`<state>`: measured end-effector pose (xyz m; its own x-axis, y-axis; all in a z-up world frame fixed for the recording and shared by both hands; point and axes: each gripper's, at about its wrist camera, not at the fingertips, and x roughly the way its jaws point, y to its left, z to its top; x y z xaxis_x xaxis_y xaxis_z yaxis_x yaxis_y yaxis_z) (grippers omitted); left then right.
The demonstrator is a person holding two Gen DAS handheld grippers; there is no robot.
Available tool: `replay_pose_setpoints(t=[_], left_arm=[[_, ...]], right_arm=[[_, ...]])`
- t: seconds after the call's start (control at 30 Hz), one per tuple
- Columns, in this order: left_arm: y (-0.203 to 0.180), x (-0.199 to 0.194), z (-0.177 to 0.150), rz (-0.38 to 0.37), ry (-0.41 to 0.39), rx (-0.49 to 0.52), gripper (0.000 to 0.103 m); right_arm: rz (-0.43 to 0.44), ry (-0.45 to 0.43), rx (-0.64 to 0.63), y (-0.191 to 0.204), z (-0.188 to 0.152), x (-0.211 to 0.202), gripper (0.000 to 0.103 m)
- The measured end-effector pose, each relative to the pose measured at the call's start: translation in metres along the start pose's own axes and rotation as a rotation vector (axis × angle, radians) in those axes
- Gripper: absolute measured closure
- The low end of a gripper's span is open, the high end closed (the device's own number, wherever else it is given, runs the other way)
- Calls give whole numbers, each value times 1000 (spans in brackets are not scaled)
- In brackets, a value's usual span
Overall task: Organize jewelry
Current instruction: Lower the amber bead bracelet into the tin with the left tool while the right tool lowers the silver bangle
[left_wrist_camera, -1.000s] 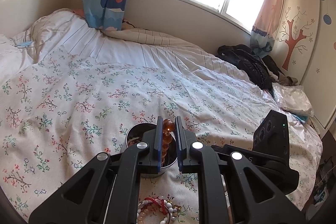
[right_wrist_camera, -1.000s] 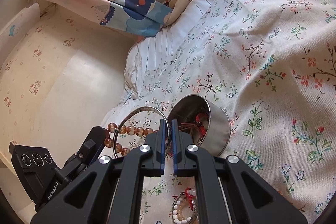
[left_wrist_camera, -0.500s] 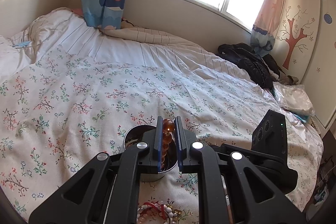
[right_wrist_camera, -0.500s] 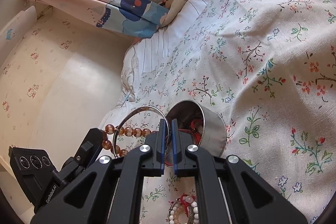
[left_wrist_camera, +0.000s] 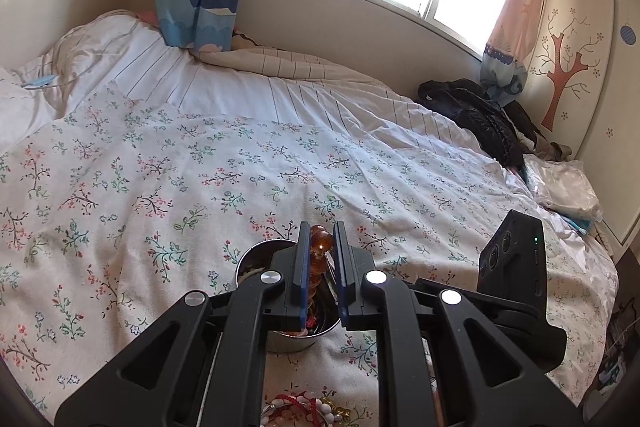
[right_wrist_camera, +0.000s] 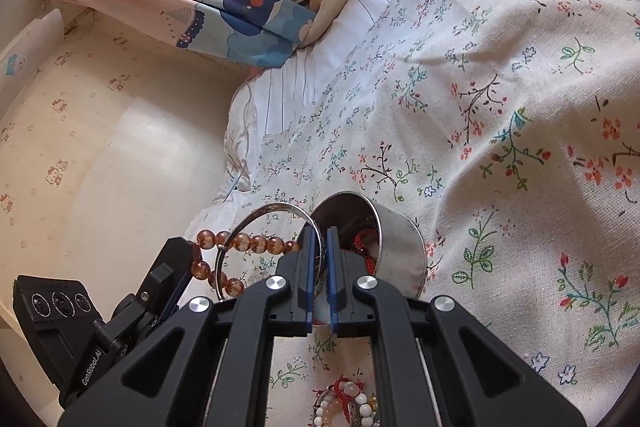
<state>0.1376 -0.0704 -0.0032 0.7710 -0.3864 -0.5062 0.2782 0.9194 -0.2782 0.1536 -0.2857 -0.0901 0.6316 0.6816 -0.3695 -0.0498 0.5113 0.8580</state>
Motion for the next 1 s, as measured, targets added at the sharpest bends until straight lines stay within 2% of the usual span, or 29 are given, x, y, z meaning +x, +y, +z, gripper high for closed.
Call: replay_pose_setpoints(t=[0.9,1.0], left_arm=[[-2,13,0,0,18,2,93],[-2,13,0,0,16,2,93]], right_arm=[[-9,0,6,-3,5,7,96],[-10,0,9,-6,6,8,94]])
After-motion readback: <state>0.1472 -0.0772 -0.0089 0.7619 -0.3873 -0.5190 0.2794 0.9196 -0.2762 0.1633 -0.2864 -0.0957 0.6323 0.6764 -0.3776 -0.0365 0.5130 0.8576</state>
